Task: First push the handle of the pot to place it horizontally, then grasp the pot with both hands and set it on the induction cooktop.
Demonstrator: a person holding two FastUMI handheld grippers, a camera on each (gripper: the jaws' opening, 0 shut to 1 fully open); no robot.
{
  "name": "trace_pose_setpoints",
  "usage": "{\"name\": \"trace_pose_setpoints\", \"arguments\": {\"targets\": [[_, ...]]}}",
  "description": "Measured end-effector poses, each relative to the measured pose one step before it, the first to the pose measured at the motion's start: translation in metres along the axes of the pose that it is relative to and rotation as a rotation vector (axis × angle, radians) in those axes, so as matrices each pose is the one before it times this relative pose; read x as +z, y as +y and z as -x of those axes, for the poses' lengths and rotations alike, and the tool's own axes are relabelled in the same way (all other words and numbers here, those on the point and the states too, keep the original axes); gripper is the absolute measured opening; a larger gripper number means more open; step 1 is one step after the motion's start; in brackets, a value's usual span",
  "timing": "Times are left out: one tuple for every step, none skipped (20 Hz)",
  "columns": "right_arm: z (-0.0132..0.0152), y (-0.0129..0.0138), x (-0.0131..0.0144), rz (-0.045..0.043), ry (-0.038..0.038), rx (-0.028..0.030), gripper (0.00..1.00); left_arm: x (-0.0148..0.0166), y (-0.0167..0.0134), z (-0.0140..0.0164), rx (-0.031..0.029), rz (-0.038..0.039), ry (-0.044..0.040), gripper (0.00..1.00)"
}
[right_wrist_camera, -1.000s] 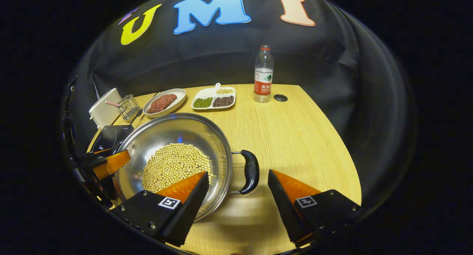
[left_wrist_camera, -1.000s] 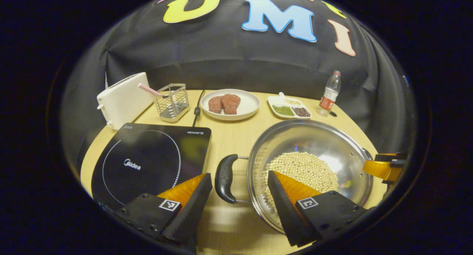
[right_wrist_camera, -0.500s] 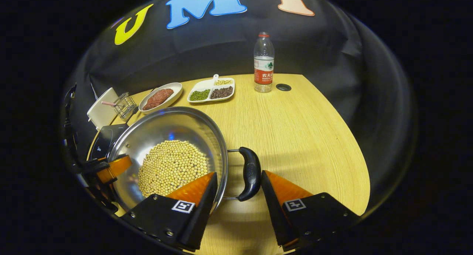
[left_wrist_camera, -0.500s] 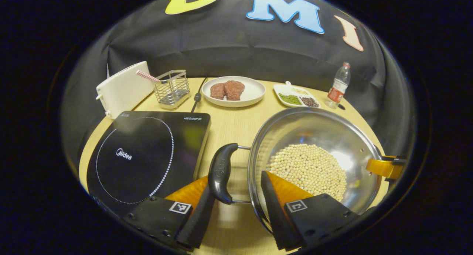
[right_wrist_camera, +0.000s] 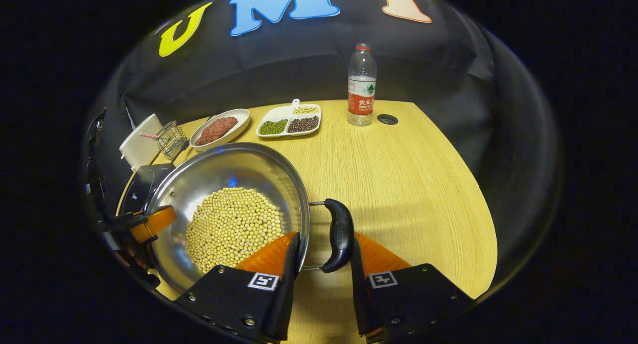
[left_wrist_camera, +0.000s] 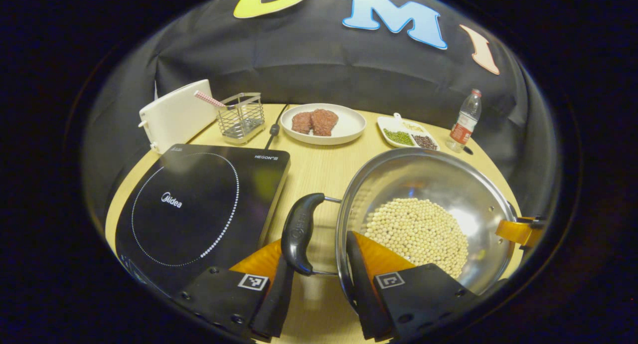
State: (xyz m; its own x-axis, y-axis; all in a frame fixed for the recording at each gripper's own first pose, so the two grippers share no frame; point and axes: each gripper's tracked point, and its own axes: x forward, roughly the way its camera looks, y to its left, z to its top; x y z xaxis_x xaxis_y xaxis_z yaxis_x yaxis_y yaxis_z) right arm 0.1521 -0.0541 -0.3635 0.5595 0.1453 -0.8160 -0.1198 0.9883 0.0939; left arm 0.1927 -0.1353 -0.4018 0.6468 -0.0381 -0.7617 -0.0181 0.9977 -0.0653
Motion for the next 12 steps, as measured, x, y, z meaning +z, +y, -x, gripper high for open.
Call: {"name": "trace_pose_setpoints", "arguments": {"targets": [[-0.00096, 0.00046, -0.00023, 0.00466, 0.00636, 0.00460, 0.51, -0.00058, -0.00056, 0.00302, 0.00818, -0.00285, -0.00354, 0.64], [0.00130, -0.00028, -0.00082, 0.00816, 0.00531, 0.00676, 0.51, 0.00357, -0.00008, 0.00247, 0.00798, -0.00475, -0.01236, 0.64], [0.00104, 0.00095, -0.00024, 0.00331, 0.00300, 0.00998, 0.51, 0.00454, 0.00026, 0.00262, 0.00973, -0.00065, -0.01703, 0.64], [0.00057, 0.00030, 0.00256, -0.00032, -0.00838, 0.00528, 0.51, 0.00350, -0.00018, 0.00258, 0.00543, 0.00134, -0.01693, 0.63], [0.00216, 0.00066, 0.00081, 0.00178, -0.00516, 0.00181, 0.51, -0.00053, 0.00090, 0.00407, 0.00439, 0.00089, -0.00741, 0.60], [0.00158, 0.00080, 0.00371, 0.00438, -0.00736, -0.00188, 0.51, 0.00062, 0.00149, 0.00277, 0.00248, 0.00554, -0.00534, 0.61], [0.00407, 0.00104, 0.00278, 0.00940, -0.01083, -0.00219, 0.51, -0.00006, 0.00140, 0.00253, 0.00099, 0.00874, -0.00023, 0.63], [0.00324, 0.00203, 0.00391, 0.01353, -0.00875, 0.00102, 0.51, 0.00088, 0.00221, 0.00224, -0.00004, 0.01311, -0.00057, 0.64], [0.00320, 0.00305, 0.00327, 0.01353, -0.00854, 0.00101, 0.51, 0.00118, 0.00121, 0.00346, 0.00022, 0.01484, -0.00553, 0.64], [0.00274, 0.00256, 0.00427, 0.00571, -0.00931, -0.00286, 0.51, 0.00104, 0.00223, 0.00245, 0.00022, 0.00930, -0.00357, 0.64], [0.00354, 0.00323, 0.00257, 0.00270, -0.00543, -0.00434, 0.51, 0.00057, 0.00388, 0.00427, 0.00143, 0.00353, -0.00287, 0.63], [0.00353, 0.00392, 0.00269, 0.00158, -0.00143, -0.00552, 0.51, 0.00114, 0.00424, 0.00347, 0.00081, 0.00385, 0.00572, 0.67]]}}
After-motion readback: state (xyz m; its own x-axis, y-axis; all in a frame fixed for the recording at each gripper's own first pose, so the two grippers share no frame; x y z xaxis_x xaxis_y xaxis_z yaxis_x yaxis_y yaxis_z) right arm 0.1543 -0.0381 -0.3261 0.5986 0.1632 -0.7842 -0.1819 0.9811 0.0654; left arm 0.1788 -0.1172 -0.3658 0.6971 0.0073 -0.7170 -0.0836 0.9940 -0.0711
